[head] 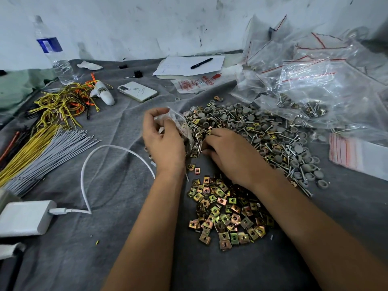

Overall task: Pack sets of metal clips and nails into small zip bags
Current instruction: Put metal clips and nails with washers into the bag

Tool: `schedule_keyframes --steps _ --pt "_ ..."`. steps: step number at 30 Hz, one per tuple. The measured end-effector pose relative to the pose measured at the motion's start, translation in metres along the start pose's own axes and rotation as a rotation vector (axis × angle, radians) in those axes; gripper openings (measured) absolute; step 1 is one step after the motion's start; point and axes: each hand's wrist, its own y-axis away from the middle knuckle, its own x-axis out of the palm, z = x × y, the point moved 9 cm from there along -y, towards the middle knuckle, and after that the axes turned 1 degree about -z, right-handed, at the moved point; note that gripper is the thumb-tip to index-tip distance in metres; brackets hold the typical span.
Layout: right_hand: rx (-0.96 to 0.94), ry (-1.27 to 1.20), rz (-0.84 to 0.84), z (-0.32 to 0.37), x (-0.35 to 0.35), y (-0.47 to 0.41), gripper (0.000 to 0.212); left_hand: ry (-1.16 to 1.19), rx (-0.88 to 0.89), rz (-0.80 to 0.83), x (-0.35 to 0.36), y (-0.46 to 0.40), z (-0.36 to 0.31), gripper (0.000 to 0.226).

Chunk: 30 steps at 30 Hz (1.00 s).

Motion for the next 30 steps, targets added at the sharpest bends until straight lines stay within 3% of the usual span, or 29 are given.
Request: schedule_keyframes --steps 3,9,13,19,24,26,30 --pt "0.044 -0.04 -0.036 -0.008 -0.003 0.001 0.019 -0.038 0.003 0.08 0.008 0.002 0.001 0.03" --pt "0.221 -0.533 -0.213 -0.036 -0.02 0.007 0.005 -0.129 -0.048 0.233 0.023 0.009 0.003 0.034" --pt "0.236 -0.72 -0.202 -0.043 -0.018 0.008 0.022 -0.242 0.003 0.418 0.04 0.022 -0.003 0.03" --pt "0.284 -0.933 -0.209 -0.054 -0.013 0.009 0.018 -0.297 0.036 0.512 0.047 0.031 -0.009 0.023" --pt "0.329 -0.908 -0.253 -0.059 -0.015 0.011 0.011 -0.329 0.076 0.559 0.051 0.035 -0.009 0.023" --pt "0.327 -0.754 -0.262 -0.062 -0.017 0.012 0.012 -0.312 0.089 0.494 0.046 0.031 -0.012 0.021" --pt "0.236 -0.323 -0.103 -0.049 -0.011 0.01 0.02 -0.15 0.084 0.272 0.024 0.017 -0.021 0.015"
